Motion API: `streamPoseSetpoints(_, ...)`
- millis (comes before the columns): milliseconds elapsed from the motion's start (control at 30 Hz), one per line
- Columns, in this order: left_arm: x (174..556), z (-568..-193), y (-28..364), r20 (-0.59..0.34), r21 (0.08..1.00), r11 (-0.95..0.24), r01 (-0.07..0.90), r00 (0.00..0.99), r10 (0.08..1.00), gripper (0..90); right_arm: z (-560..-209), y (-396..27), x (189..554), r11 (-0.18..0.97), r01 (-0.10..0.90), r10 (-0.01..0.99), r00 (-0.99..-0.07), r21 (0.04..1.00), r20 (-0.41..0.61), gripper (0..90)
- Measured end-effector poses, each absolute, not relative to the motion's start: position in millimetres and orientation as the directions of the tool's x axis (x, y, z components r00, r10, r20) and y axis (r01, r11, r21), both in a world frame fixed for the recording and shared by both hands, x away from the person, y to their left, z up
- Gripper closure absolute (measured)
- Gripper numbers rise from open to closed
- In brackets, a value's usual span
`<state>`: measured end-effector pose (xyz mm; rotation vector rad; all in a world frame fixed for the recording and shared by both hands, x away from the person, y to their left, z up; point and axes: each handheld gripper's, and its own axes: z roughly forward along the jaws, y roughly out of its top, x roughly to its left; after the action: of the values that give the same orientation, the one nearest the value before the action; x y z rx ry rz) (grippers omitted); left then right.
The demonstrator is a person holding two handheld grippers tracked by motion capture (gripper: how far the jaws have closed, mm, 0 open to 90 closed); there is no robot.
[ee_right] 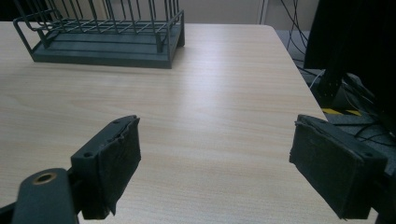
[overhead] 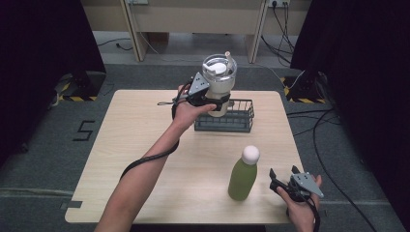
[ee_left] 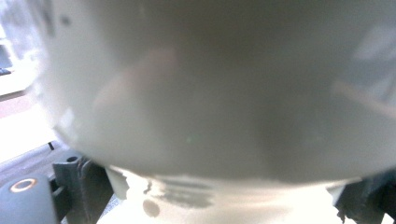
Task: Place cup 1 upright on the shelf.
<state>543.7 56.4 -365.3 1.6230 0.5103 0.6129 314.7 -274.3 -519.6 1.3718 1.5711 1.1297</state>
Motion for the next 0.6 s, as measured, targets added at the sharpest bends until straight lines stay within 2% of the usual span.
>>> streamPoseSetpoints(600, 561, -365, 54, 0.095, 0.990, -0.139, -0.002, 0.740, 0.666, 9.1, -520, -274, 315, 0.042, 0.325, 0.989, -0.146, 0.945, 0.007, 15.9)
